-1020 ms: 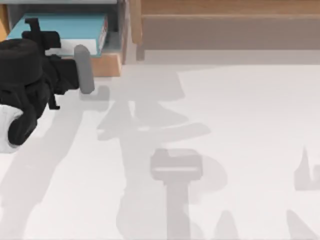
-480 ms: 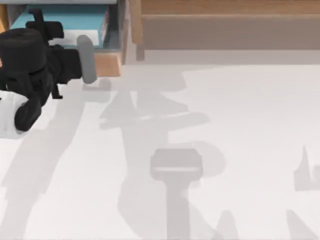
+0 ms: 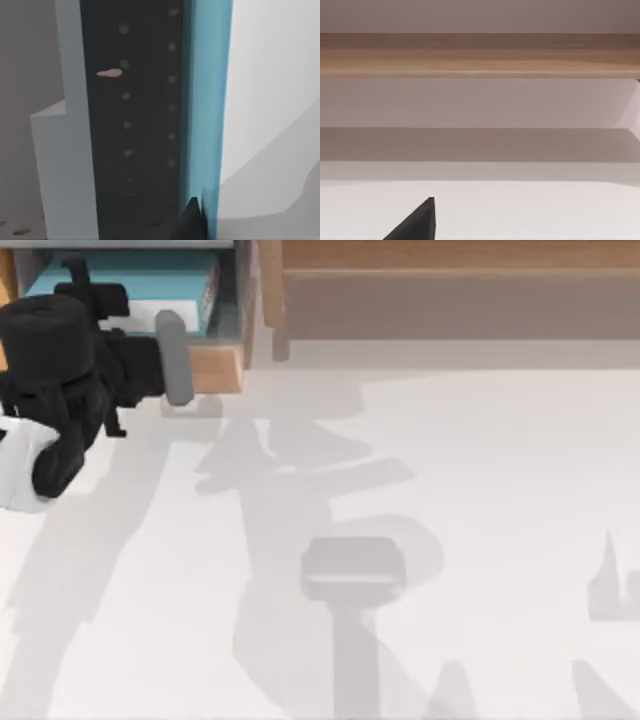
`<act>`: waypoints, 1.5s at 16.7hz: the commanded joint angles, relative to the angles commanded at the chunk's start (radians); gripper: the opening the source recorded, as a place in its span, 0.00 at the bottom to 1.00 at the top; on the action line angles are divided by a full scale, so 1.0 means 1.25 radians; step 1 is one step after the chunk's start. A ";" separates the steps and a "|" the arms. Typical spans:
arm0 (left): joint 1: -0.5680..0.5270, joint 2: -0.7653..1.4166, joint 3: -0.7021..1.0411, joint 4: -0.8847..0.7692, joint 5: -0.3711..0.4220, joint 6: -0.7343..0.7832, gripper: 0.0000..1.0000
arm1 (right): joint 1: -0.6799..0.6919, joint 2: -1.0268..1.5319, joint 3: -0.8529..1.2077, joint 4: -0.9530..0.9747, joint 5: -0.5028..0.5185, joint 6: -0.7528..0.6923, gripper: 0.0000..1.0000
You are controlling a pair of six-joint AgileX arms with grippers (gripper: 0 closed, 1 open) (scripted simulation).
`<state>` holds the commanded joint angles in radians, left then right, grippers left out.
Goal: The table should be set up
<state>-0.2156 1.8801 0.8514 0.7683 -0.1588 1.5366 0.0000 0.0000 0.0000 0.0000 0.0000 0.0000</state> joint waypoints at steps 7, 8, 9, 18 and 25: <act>0.000 0.000 0.000 0.000 0.000 0.000 0.75 | 0.000 0.000 0.000 0.000 0.000 0.000 1.00; 0.000 0.000 0.000 0.000 0.000 0.000 0.83 | 0.000 0.000 0.000 0.000 0.000 0.000 1.00; 0.000 0.000 0.000 0.000 0.000 0.000 0.90 | 0.000 0.000 0.000 0.000 0.000 0.000 1.00; 0.000 0.000 0.000 0.000 0.000 0.000 1.00 | 0.000 0.000 0.000 0.000 0.000 0.000 1.00; -0.008 -0.041 -0.053 0.012 -0.007 -0.004 1.00 | 0.000 0.000 0.000 0.000 0.000 0.000 1.00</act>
<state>-0.2261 1.8287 0.7857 0.7829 -0.1682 1.5312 0.0000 0.0000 0.0000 0.0000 0.0000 0.0000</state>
